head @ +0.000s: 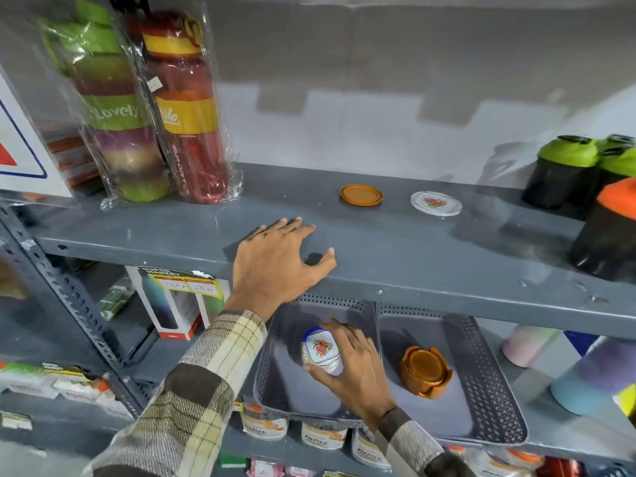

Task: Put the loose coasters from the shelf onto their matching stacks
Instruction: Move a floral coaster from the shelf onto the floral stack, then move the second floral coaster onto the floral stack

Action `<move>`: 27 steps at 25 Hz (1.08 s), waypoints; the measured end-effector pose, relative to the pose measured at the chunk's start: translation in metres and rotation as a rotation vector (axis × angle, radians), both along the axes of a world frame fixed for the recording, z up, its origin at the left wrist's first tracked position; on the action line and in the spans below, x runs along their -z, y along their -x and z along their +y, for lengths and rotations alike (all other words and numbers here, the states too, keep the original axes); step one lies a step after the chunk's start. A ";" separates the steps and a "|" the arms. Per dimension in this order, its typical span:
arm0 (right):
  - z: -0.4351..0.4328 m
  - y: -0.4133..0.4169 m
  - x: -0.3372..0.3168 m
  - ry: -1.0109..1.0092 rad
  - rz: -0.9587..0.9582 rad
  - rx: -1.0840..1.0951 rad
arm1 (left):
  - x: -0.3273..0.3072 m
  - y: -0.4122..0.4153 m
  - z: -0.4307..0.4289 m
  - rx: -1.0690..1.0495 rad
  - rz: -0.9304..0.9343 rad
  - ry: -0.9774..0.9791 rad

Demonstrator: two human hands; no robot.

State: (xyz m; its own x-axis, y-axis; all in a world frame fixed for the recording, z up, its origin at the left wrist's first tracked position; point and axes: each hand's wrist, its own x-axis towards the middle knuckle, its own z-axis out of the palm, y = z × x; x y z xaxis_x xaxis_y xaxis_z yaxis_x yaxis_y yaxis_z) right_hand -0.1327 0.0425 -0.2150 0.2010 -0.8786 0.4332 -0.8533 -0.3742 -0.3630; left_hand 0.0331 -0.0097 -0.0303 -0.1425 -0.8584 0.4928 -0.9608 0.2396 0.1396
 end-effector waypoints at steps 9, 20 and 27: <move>0.090 0.032 -0.156 0.531 -0.260 -0.106 | 0.001 -0.002 -0.001 0.019 -0.050 -0.017; -0.032 0.117 -0.248 0.279 -0.172 0.357 | 0.002 -0.002 0.000 0.030 -0.008 0.006; -0.115 0.154 -0.224 -0.048 -0.100 0.506 | 0.006 -0.003 -0.003 0.024 0.014 0.037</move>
State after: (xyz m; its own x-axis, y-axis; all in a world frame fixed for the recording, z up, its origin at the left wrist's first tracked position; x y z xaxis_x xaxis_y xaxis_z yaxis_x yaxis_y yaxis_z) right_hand -0.2866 -0.0720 0.0092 -0.2945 -0.8744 0.3856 -0.8835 0.0953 -0.4587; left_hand 0.0360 -0.0125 -0.0359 -0.1557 -0.8362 0.5258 -0.9528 0.2675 0.1433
